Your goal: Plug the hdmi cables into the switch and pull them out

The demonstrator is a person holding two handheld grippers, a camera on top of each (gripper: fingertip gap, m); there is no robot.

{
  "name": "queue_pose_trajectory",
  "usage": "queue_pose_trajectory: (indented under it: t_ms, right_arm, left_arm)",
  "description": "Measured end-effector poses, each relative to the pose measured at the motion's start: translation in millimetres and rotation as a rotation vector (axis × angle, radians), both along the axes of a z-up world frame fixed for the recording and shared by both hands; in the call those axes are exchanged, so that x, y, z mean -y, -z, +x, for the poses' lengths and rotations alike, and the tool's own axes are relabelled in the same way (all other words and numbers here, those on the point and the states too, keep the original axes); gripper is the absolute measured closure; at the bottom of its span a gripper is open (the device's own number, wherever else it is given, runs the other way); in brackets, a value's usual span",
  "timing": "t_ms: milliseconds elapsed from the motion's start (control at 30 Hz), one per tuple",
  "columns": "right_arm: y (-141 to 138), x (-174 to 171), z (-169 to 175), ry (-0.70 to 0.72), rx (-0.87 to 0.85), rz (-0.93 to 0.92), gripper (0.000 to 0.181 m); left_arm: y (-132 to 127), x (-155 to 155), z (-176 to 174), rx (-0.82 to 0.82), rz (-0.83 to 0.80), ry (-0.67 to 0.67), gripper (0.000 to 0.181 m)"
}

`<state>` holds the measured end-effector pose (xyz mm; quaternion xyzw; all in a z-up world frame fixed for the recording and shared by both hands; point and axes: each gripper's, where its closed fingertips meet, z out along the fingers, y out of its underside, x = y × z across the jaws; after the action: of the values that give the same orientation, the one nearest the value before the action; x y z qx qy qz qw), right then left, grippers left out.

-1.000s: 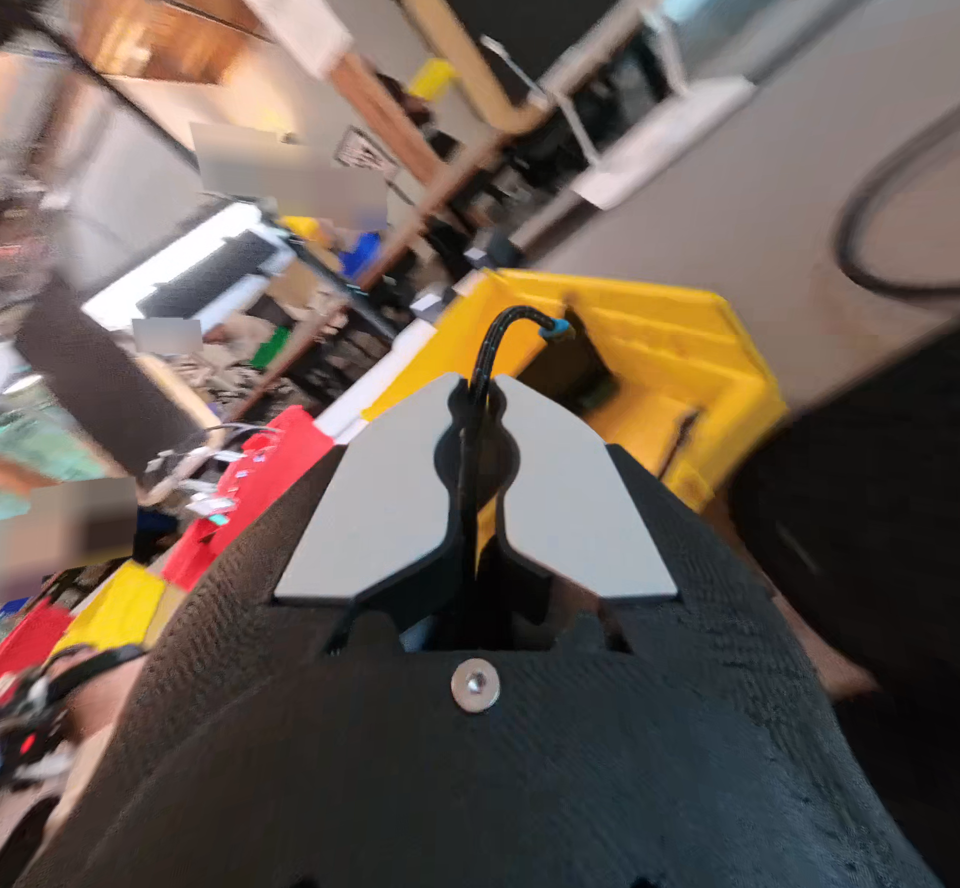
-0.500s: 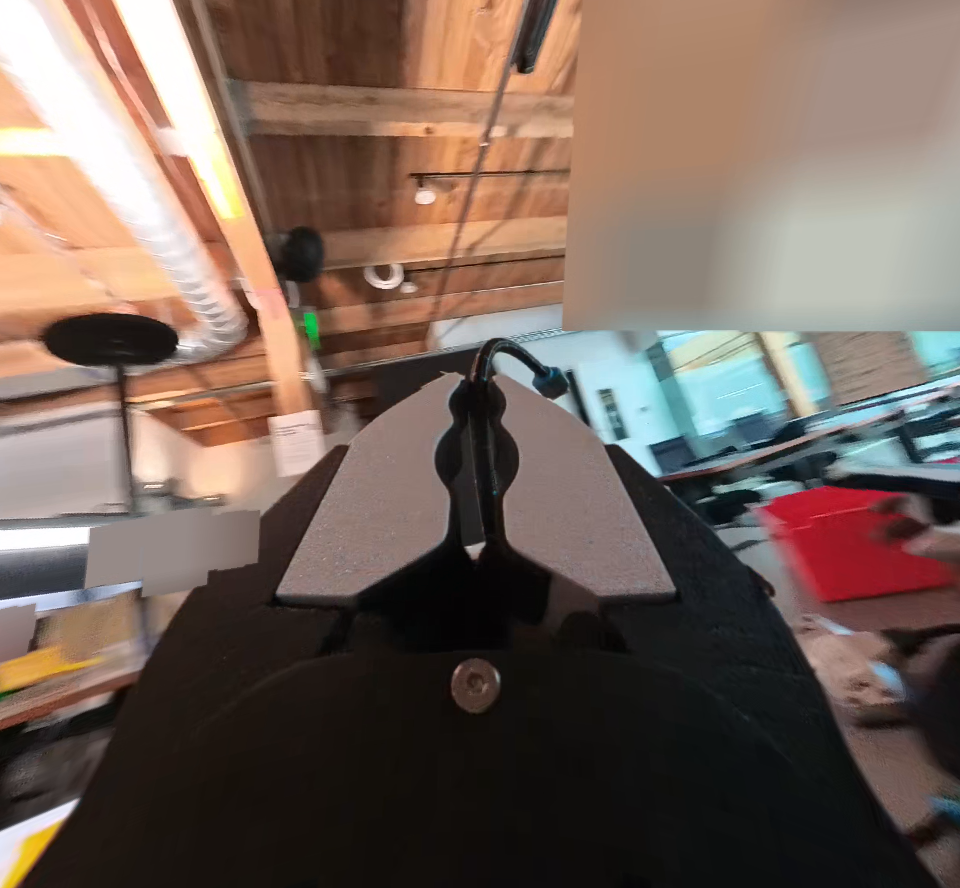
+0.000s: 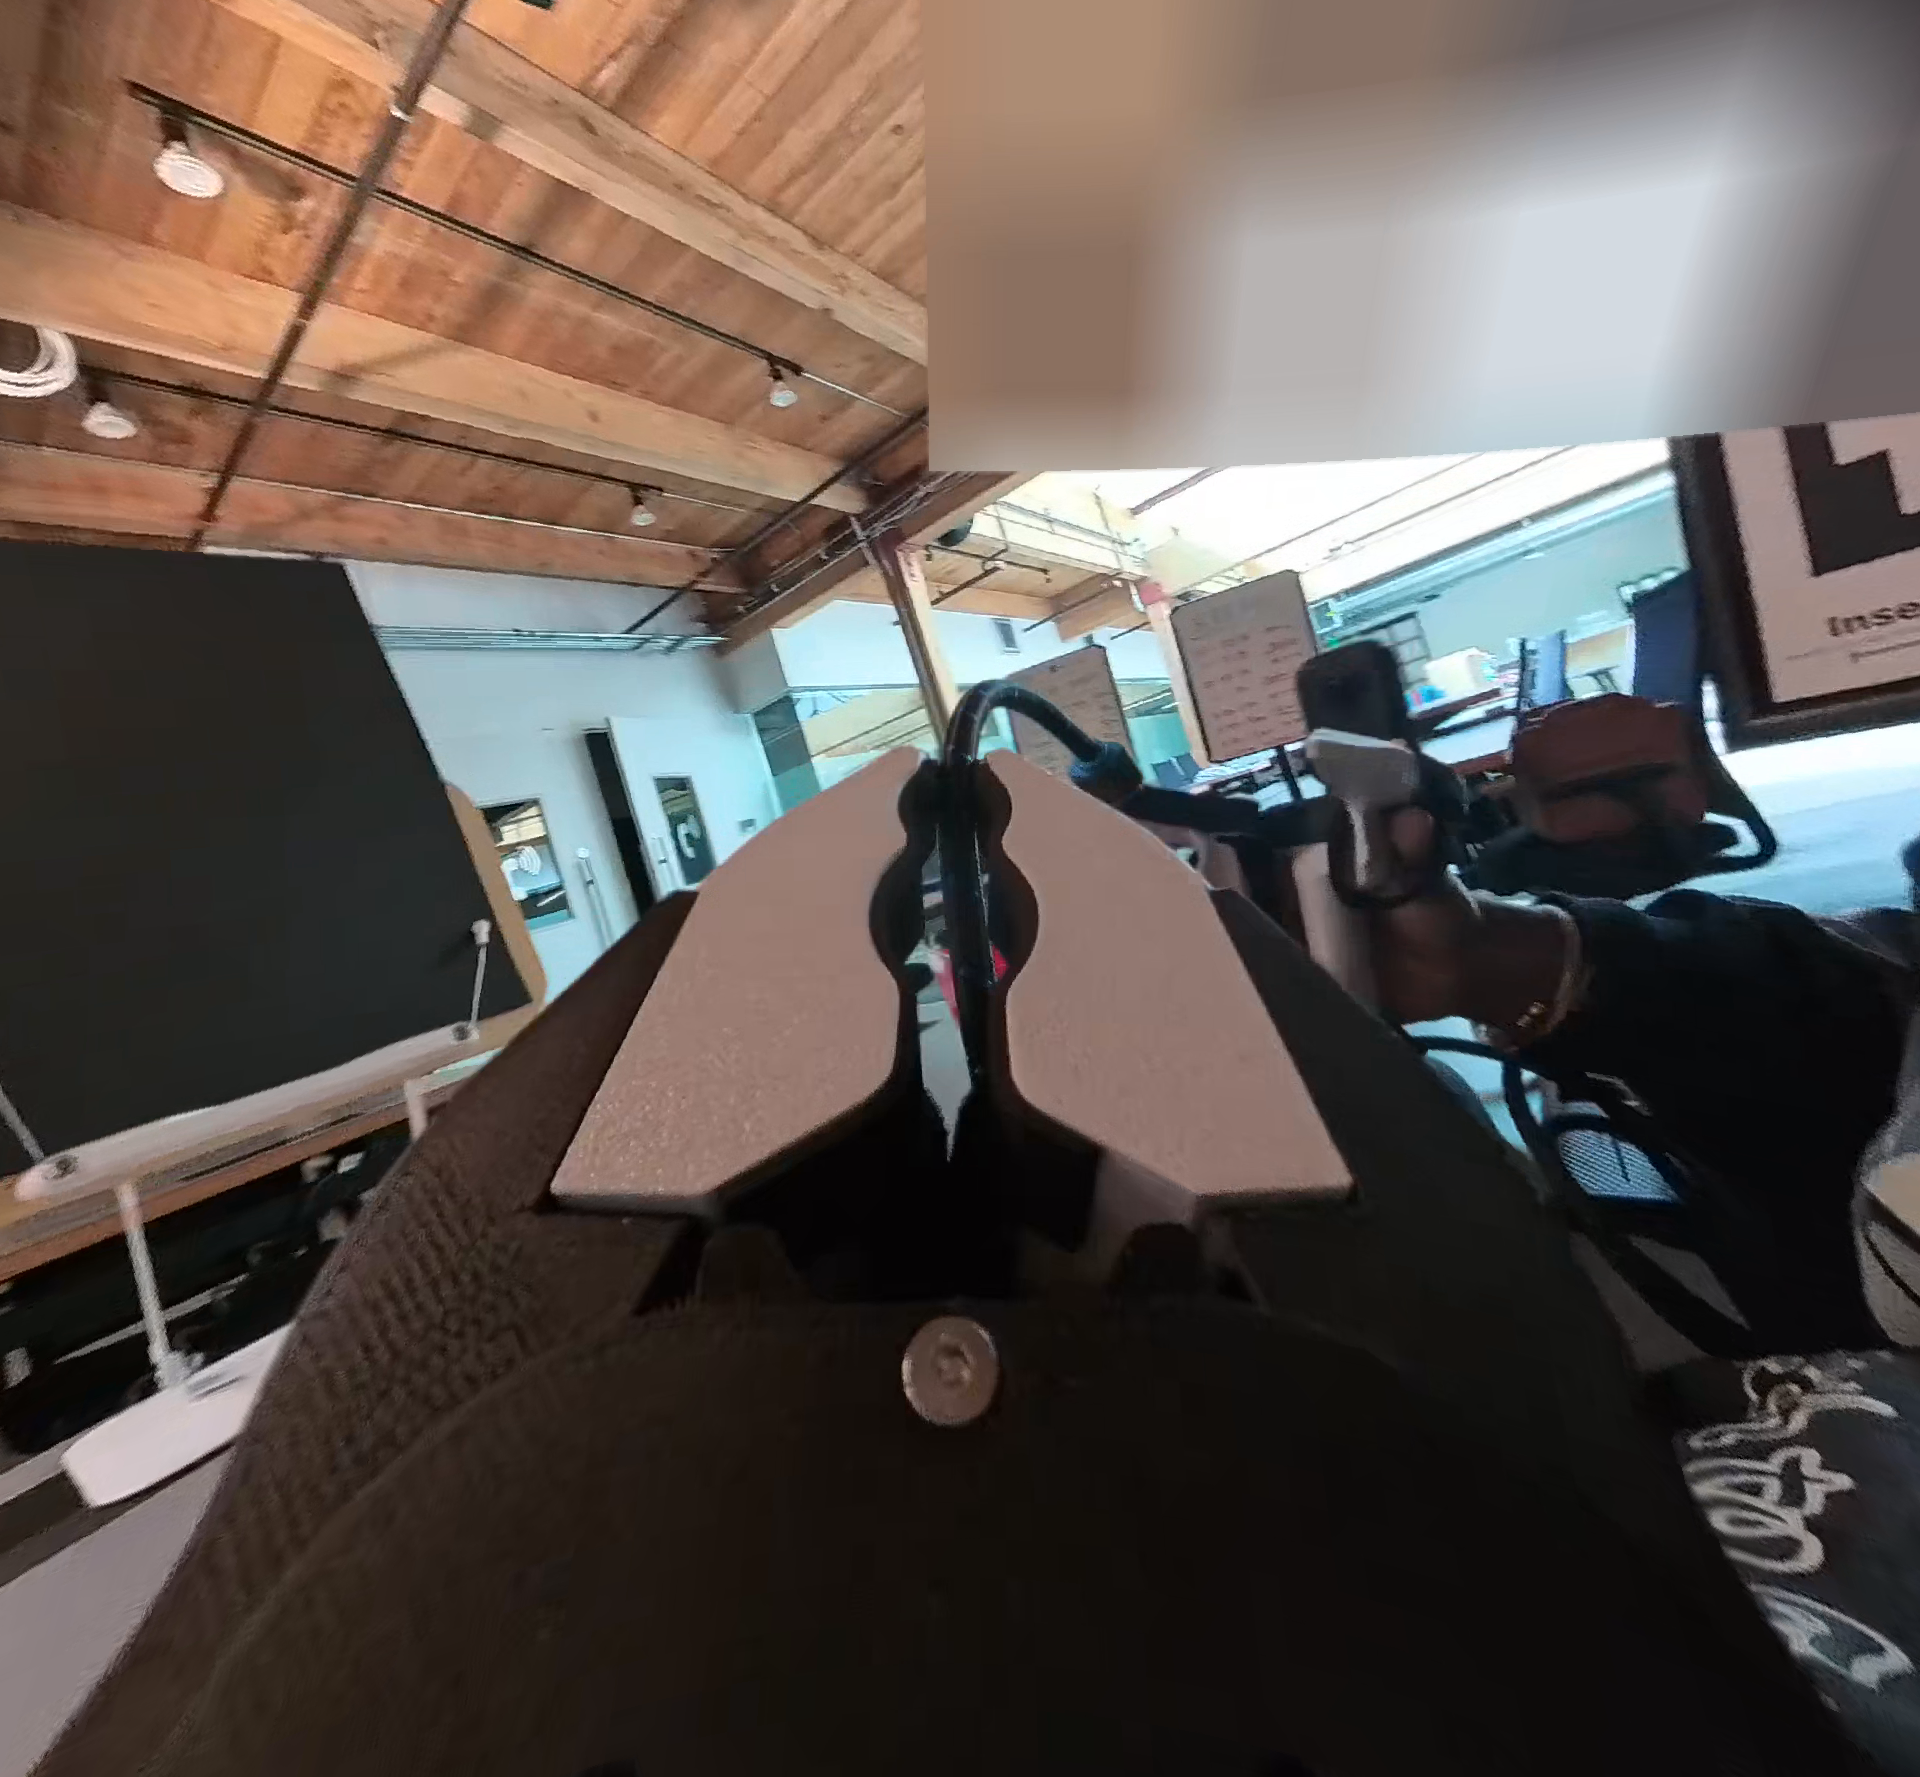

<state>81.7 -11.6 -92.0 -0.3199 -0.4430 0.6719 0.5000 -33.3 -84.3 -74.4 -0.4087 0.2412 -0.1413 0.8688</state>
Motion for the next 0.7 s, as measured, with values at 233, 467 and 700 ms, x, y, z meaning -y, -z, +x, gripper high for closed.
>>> queue_pose_trajectory:
  t_ms: [233, 467, 700]
  right_arm:
    - [12.6, 12.4, -13.2, -0.167, 0.054, -0.156, 0.119]
    - [17.3, 24.2, -11.8, -0.149, 0.078, -0.021, 0.159]
    - [21.7, 18.8, -15.8, 0.042, 0.065, 0.172, 0.159]
  left_arm:
    - [11.2, 3.5, 7.7, -0.034, -0.019, 0.115, 0.175]
    - [15.7, 5.7, 11.5, -0.068, -0.028, 0.146, 0.175]
    - [0.6, 6.0, -4.4, 0.022, 0.015, 0.031, 0.157]
